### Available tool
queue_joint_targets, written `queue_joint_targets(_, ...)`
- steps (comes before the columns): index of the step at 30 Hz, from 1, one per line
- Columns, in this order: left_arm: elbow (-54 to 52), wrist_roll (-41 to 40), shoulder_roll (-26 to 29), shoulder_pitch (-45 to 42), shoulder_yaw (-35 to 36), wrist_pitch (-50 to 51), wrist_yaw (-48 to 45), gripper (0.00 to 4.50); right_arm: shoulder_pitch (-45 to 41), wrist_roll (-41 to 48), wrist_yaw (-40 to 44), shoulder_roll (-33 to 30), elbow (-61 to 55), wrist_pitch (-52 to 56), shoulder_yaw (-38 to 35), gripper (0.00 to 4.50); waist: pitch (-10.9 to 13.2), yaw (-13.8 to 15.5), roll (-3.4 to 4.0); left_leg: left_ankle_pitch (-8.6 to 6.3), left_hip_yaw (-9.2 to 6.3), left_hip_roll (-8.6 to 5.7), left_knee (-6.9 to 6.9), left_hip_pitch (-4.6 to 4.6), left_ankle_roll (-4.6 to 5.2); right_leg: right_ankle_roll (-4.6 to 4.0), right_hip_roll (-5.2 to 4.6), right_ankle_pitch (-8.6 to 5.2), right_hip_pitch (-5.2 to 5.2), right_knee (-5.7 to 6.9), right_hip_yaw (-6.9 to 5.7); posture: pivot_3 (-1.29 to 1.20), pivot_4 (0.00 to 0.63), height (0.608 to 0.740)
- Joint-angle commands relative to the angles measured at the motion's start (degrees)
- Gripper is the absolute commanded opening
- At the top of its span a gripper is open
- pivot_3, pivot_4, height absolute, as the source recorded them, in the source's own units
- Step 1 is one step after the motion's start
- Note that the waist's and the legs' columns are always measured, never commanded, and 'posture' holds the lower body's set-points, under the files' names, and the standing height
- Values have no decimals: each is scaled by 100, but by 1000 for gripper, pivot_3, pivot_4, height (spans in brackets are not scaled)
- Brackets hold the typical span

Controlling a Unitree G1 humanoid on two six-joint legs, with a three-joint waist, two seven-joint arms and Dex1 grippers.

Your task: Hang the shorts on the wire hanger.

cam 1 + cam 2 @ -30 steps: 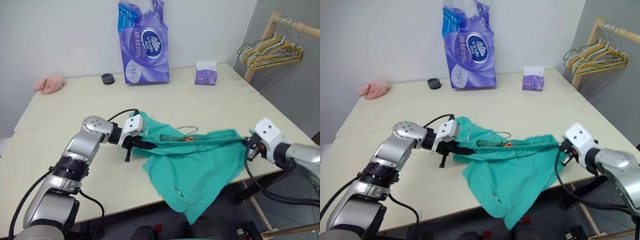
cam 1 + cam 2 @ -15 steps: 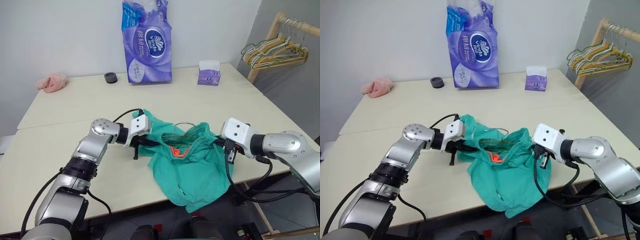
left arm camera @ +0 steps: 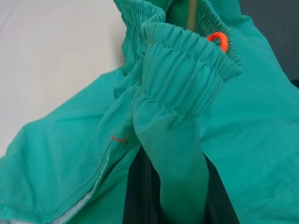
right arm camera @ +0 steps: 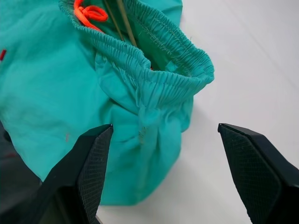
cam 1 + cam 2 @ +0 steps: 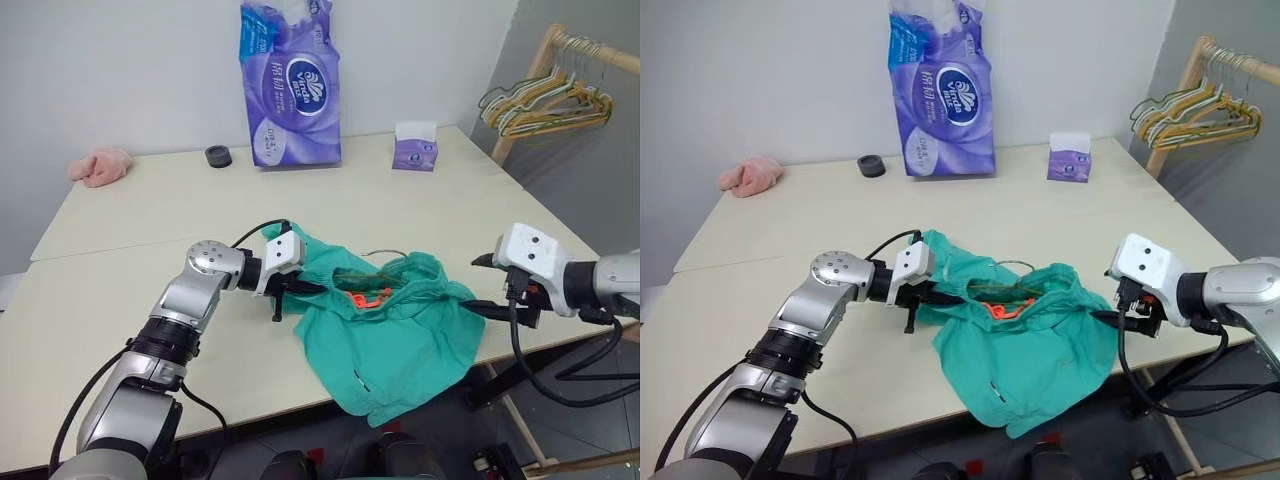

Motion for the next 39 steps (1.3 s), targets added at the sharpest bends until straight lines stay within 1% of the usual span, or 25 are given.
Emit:
queue_joint_targets(1,-181,-206,-28,-90,224,-15,-26,0,-130,-94,-205,235,234,48,281,3882,0,-2,1,0,1,-1,0,1,0,0,-1,0,0,1,0,-162,30,740)
queue_joint_targets(3,-146,-224,-42,-120,237,-18,-37,0,-255,-261,-234,386,469,-53,633,3882,2,-7,4,0,1,-1,0,0,0,0,-1,0,-1,1,0,-168,39,740)
queue_joint_targets(6,-177,-277,-84,-99,257,11,-27,0,-570,-541,-254,678,906,-218,1156,3882,1,-18,3,0,1,-1,0,1,0,0,-1,0,-1,1,0,-162,33,740)
queue_joint_targets(11,-301,-331,-106,-61,266,102,-43,0,-1088,-1015,-112,977,1557,-592,1794,3882,0,-17,4,0,0,-2,0,-1,0,-1,-1,1,-5,4,-1,-157,27,740)
queue_joint_targets(16,-389,-351,-40,-11,256,151,-92,0,-1402,-1280,171,1124,1853,-912,2138,3882,-3,-16,6,0,-1,-3,2,-1,-1,-1,-1,2,-5,7,-2,-147,16,740)
queue_joint_targets(19,-433,-365,-16,6,259,175,-90,0,-1490,-1329,305,1164,1842,-987,2180,3291,-3,-14,6,1,-2,-3,2,-3,-2,-2,-3,3,-7,9,-2,-143,13,740)
queue_joint_targets(28,-576,-368,-36,143,259,196,51,0,-1579,-1371,530,1253,1654,-972,2140,262,-5,-14,6,0,-4,-5,2,-2,-2,-2,-6,4,-8,11,-3,-141,17,740)
queue_joint_targets(29,-595,-397,-28,151,250,275,27,0,-1580,-1374,551,1264,1621,-960,2136,23,-5,-15,7,0,-5,-5,2,-2,-2,-2,-6,4,-8,11,-4,-140,19,740)
queue_joint_targets(30,-591,-424,-49,136,274,352,54,0,-1576,-1346,571,1277,1575,-926,2116,23,-5,-15,8,0,-5,-5,2,-2,-2,-2,-6,4,-8,11,-4,-140,19,740)
queue_joint_targets(33,-598,-475,-81,104,303,522,13,550,-1555,-1290,608,1280,1468,-853,2066,0,-6,-15,7,0,-5,-7,3,-3,-2,-2,-7,4,-8,11,-4,-144,19,740)
queue_joint_targets(34,-607,-479,-83,104,310,538,0,880,-1546,-1274,620,1274,1437,-827,2046,0,-6,-15,7,0,-5,-8,3,-4,-2,-1,-8,4,-8,11,-4,-147,19,740)
queue_joint_targets(35,-577,-452,-90,88,334,489,39,1118,-1518,-1250,646,1238,1388,-806,2006,0,-6,-15,7,0,-6,-8,3,-3,-2,-1,-9,4,-8,12,-4,-149,20,740)
queue_joint_targets(39,31,-99,-75,-192,513,-211,482,2385,-1354,-1118,748,1032,1228,-734,1790,0,-6,4,7,0,-9,-10,4,-4,-2,-1,-12,5,-8,12,-7,-149,20,740)
